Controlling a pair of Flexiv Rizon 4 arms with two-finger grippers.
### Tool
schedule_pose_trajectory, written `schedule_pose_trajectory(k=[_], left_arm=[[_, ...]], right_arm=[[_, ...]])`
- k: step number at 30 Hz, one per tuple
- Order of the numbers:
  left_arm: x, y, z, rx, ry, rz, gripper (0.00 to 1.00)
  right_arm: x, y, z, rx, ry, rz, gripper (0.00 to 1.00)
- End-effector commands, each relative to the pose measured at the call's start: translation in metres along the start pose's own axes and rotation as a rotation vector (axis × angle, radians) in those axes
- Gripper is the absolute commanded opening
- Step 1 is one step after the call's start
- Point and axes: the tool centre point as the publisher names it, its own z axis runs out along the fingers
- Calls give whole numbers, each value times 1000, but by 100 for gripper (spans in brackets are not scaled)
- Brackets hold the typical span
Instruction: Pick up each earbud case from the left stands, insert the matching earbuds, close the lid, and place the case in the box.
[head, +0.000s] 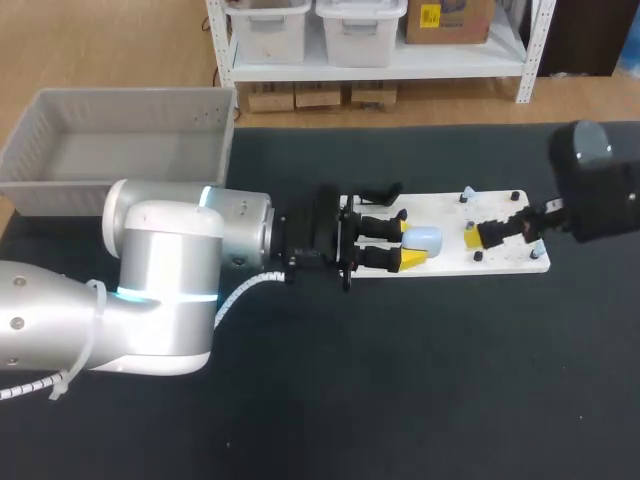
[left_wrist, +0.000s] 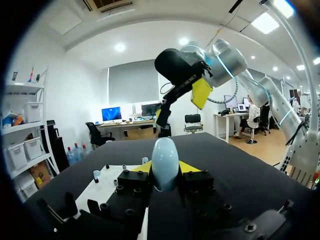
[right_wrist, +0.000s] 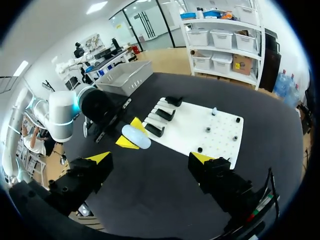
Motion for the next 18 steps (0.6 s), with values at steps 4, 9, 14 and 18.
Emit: schedule_pose_trajectory(k=[4,9,14,18], left_arm=[[1,-1,0,-7,-4,3,0],[1,-1,0,-7,-4,3,0],[1,-1,0,-7,-4,3,0],[1,-1,0,-7,-4,3,0]], right_arm=[[12,16,15,17,18,11,100],[17,28,30,4,48,3,100],[16,32,39,-1,58,1,100],[14,30,46,0,62,4,100]])
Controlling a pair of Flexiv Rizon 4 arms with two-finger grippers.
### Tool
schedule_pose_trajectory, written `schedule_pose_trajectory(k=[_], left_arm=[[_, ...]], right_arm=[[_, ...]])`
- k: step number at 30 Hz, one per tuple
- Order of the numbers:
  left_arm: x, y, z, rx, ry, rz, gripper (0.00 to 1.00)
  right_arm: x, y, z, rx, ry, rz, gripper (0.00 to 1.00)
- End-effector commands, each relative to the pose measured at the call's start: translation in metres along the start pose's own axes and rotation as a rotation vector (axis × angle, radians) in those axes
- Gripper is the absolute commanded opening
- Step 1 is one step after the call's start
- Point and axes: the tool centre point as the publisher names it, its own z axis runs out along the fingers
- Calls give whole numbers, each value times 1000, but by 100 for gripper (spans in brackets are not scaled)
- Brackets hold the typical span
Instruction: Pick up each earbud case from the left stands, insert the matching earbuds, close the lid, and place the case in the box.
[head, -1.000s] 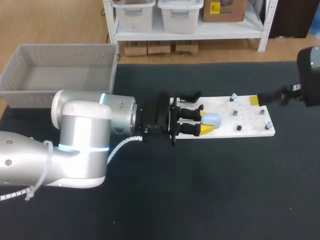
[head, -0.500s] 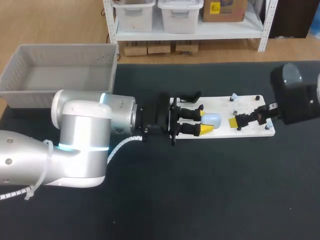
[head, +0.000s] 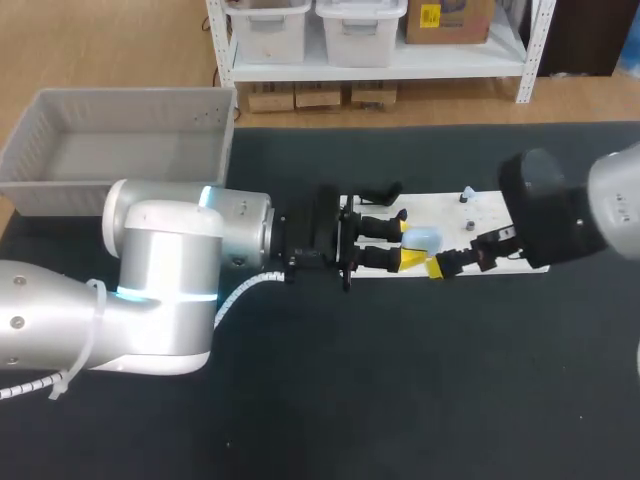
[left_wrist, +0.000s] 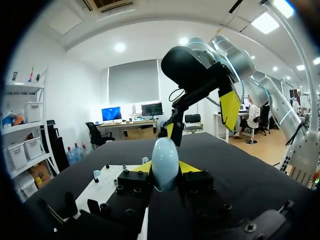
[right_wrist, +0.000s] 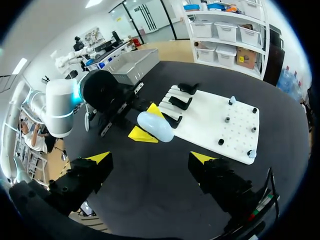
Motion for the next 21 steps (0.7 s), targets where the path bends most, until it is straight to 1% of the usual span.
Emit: schedule_pose_trajectory(k=[1,21], left_arm=[[1,-2,0,-7,-4,3,0],[1,-2,0,-7,-4,3,0]], right_arm=[[-4,-1,12,7,1,2,100],[-11,-20,31,25,2,60,100]])
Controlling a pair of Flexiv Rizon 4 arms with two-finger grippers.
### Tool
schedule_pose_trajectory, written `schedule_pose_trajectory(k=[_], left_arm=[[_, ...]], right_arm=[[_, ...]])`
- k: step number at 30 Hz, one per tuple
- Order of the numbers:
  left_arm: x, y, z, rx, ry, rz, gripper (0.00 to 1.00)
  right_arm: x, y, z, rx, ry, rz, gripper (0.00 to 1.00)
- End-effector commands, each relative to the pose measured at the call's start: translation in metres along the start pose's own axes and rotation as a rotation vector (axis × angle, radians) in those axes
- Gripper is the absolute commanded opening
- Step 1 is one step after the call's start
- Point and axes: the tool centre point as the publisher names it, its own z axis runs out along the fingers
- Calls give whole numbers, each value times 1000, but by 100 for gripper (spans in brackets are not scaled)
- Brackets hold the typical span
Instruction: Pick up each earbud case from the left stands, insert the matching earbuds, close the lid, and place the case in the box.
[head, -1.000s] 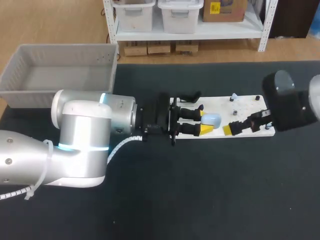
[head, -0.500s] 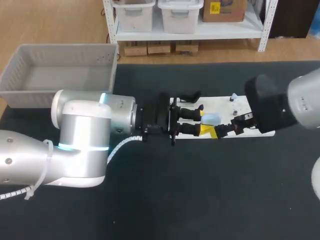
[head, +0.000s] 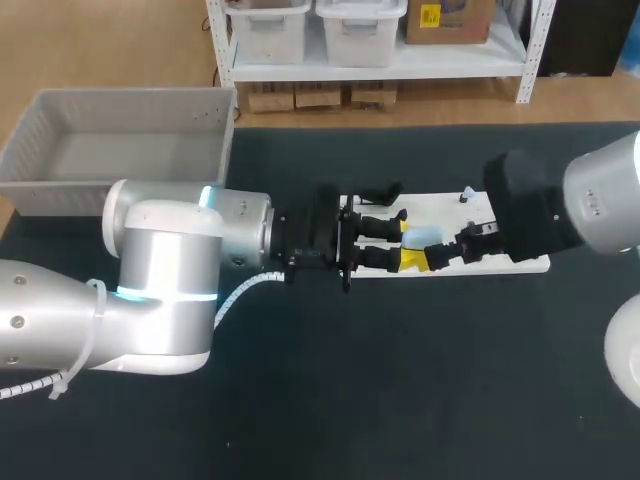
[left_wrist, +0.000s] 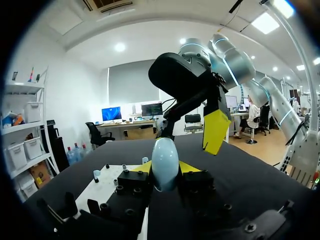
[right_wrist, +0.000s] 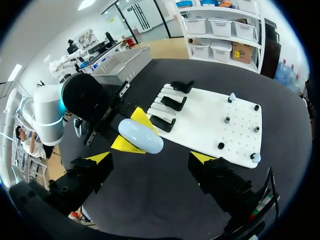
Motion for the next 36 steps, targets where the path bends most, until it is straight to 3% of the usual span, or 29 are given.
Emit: schedule_pose_trajectory(k=[1,26,36], left_arm=[[1,-2,0,-7,-4,4,0],[1,-2,0,-7,-4,4,0],[1,-2,0,-7,-4,4,0]], right_arm=[[-3,-3,6,1,-5,13,100],[-13,-19,5,44,-22,49,100],[-26,-20,-3,56,-60,41,100]])
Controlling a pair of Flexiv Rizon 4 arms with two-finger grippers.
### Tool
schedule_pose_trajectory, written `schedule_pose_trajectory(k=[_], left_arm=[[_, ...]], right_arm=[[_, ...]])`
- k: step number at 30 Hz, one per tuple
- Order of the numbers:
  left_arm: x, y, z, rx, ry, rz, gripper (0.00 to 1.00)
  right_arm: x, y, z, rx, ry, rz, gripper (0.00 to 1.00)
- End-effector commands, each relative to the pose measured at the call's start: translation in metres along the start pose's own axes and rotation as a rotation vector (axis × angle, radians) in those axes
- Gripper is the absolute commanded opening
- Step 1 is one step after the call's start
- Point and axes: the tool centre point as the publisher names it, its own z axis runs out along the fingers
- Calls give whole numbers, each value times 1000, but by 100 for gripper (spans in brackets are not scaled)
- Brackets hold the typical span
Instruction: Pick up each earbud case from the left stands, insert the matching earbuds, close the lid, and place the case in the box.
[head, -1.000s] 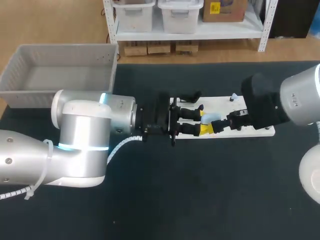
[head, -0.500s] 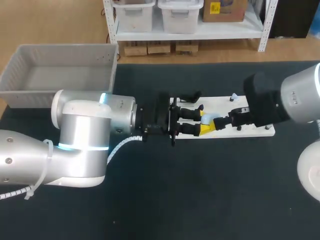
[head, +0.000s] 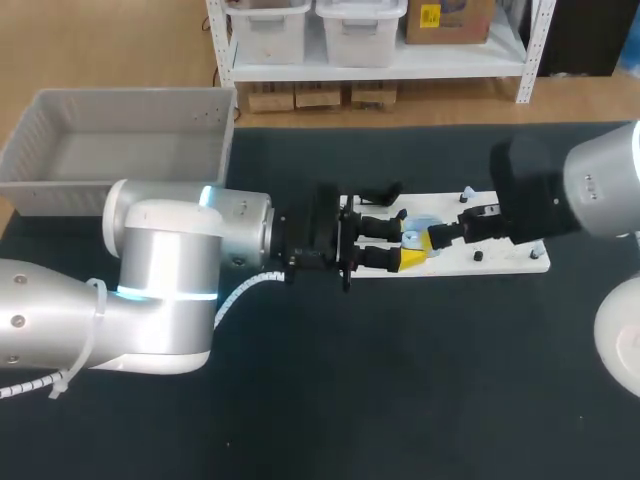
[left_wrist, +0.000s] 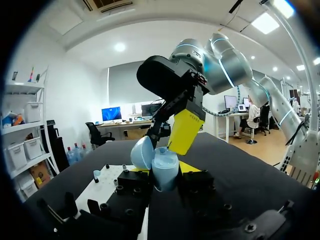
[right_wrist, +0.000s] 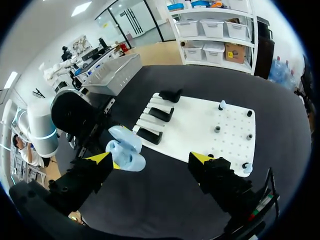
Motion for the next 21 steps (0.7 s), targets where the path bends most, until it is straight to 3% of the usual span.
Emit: schedule_pose_trajectory(k=[1,12,17,21], left_arm=[[1,-2,0,-8,-4,4,0],[1,-2,0,-8,-4,4,0],[1,-2,0,-8,-4,4,0],[1,-2,0,-8,-4,4,0]], right_arm=[[-4,0,-5,28,-21,0,100],[-30,-31,-53,257,-91,-121,100],[-30,-58,-64,391,-5,-130,100],[-22,-75,-66,424,67,-125,100]])
